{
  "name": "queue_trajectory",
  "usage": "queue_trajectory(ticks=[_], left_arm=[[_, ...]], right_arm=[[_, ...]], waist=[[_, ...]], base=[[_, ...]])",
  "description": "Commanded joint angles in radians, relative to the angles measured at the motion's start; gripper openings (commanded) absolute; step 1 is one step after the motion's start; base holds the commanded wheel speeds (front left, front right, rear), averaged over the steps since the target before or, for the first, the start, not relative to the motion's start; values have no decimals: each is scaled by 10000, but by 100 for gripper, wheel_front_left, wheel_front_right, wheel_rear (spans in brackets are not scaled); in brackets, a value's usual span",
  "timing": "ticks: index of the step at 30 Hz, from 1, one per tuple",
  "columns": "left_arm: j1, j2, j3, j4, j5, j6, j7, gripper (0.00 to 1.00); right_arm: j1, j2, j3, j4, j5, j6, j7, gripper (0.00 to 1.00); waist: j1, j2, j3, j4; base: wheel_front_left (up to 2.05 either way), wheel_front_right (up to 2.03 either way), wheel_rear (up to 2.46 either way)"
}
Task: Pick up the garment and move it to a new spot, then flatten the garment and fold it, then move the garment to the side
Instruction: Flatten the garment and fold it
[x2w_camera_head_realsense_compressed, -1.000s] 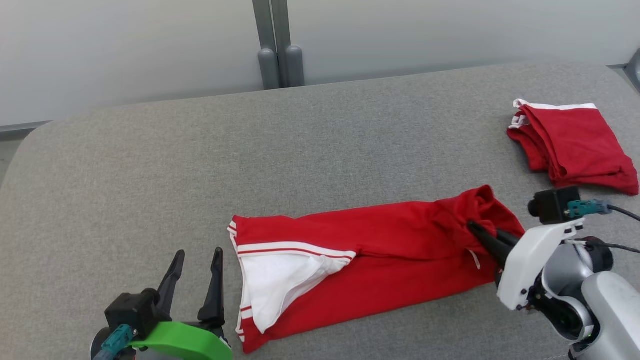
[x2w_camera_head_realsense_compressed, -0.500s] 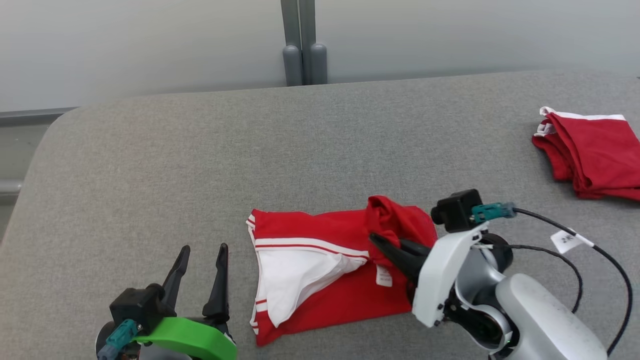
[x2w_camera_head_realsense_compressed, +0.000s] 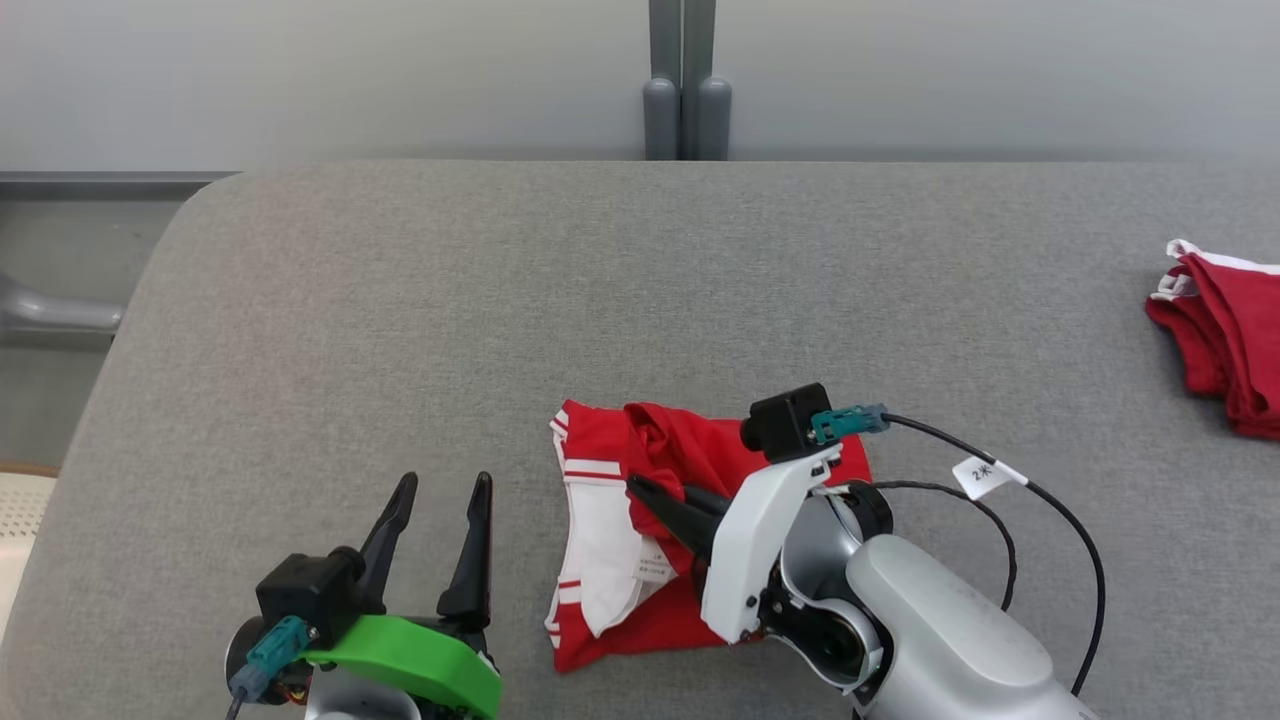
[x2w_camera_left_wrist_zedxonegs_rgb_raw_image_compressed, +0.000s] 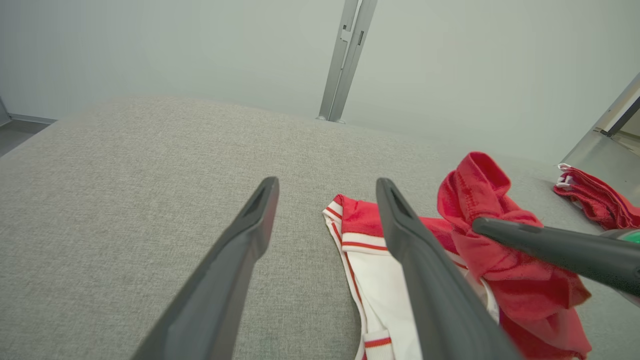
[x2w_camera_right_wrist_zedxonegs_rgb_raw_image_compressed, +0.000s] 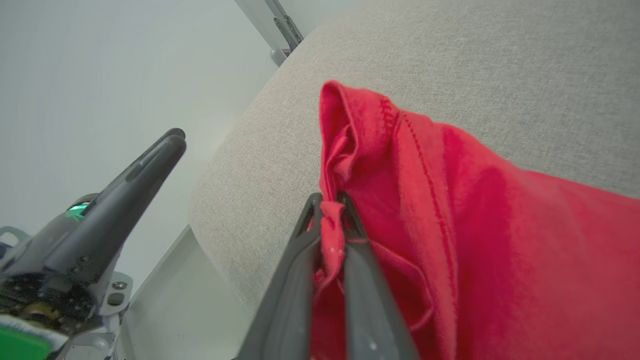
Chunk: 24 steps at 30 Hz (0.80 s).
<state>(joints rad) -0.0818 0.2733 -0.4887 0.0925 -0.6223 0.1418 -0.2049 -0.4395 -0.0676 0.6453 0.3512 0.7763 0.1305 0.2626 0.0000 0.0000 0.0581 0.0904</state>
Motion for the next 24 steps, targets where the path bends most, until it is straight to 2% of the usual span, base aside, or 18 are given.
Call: queue_trajectory(ticks=[1,9,10,11,12,13,24], left_arm=[[-176,13,-8,41,79,-11,-13,100],[-330,-52,-144,215,86,-82,-17,100],[-349,-66,-157,237,85,-79,-23,100],[-357,-79,-173,260,86,-84,-28,100],[-352,-89,-182,281,84,-83,-37,100],[-344,-93,-189,294,82,-79,-40,100],[-429,-103,-328,402,116,-86,-48,100]], right_arm=[[-262,61,85,300,61,3,-197,0],[-1023,161,918,1769,976,3,-1000,0],[-1101,158,1086,1910,1234,3,-1095,17],[-1174,158,1210,2047,1481,3,-1206,40],[-1270,159,1344,2195,1701,3,-1305,91],[-1356,161,1461,2291,1834,3,-1390,100],[-2315,160,2402,2832,3047,3,-2879,100]], waist=[[0,0,39,301],[0,0,64,723],[0,0,64,755],[0,0,62,779],[0,0,58,794],[0,0,57,799],[0,0,48,509]], base=[[0,0,0],[0,0,0],[0,0,0],[0,0,0],[0,0,0],[0,0,0],[0,0,0]])
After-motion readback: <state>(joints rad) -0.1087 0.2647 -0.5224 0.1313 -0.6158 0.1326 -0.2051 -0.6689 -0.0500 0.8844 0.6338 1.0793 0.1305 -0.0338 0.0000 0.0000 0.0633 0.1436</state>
